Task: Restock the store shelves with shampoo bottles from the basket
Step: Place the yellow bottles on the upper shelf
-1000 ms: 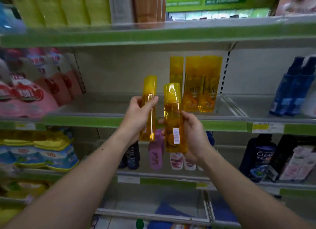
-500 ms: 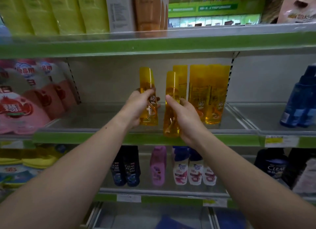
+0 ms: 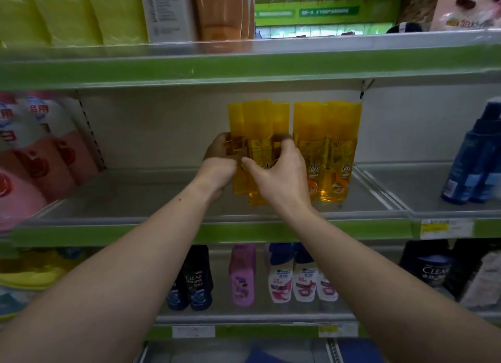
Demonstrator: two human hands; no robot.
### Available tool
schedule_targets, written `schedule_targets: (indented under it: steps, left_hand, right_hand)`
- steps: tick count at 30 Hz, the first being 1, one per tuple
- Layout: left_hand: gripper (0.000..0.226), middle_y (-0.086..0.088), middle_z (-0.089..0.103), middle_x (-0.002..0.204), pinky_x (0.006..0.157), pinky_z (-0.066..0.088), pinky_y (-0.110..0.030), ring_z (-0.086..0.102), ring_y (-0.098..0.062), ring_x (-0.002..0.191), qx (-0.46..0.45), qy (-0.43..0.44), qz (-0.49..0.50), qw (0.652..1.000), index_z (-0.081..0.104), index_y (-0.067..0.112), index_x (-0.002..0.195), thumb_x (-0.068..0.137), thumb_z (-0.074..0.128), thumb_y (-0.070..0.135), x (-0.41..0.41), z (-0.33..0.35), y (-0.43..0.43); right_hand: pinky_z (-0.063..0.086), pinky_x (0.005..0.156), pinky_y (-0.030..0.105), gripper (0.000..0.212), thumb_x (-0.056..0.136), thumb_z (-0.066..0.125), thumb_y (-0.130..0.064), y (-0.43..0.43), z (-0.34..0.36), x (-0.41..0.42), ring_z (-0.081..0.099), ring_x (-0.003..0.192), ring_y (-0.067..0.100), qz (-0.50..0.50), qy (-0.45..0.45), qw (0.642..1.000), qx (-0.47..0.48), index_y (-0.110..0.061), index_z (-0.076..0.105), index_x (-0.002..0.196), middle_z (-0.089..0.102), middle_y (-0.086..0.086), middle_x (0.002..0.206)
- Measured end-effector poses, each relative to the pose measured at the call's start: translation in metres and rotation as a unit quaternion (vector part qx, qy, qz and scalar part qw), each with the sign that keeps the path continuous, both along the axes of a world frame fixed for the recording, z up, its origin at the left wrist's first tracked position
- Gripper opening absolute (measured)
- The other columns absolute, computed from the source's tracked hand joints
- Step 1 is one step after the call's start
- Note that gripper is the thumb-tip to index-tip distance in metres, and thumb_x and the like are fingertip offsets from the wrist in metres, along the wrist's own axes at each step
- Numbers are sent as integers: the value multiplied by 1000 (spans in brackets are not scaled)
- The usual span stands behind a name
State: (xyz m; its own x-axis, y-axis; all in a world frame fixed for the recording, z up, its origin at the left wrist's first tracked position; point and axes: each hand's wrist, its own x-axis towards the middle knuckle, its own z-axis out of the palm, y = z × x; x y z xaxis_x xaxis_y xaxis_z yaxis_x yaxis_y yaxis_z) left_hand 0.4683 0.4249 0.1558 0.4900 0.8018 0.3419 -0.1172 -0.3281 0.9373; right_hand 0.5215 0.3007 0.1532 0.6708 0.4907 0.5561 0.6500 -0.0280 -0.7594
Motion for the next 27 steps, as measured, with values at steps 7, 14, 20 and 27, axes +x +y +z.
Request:
schedule_targets:
  steps: [7,14,20,27]
  left_hand:
    - [43,-8,72,112,83,58,-30,69,-23,102,44,5,6,999,65,14,117,84,57,-13,5,-10,2]
    - [31,0,59,125,83,43,-8,57,-10,114,106,3,129,986,53,17,128,98,60,15,-22,-20,-17]
    - [27,7,71,96,77,51,-18,65,-3,89,156,114,-16,981,67,21,109,103,48,39,-41,-27,-35]
    - [49,0,70,114,92,57,-40,67,-16,103,173,188,30,966,60,15,128,86,77,31,-24,-24,-37]
  right_hand:
    - [55,92,43,61,84,77,-39,5,-7,-1,58,114,24,-51,-27,998,-22,-13,45,128,61,5,119]
    - [55,89,39,66,86,73,-46,4,-11,-5,58,112,25,-76,-62,994,-43,-9,42,131,60,9,121]
    - [53,92,39,55,94,63,-45,-5,-20,-6,57,114,23,-44,-63,996,-39,-12,44,133,59,5,121]
    - [54,83,37,26,98,56,-29,-34,-31,1,59,101,15,-12,-55,998,4,-18,51,121,58,-3,110]
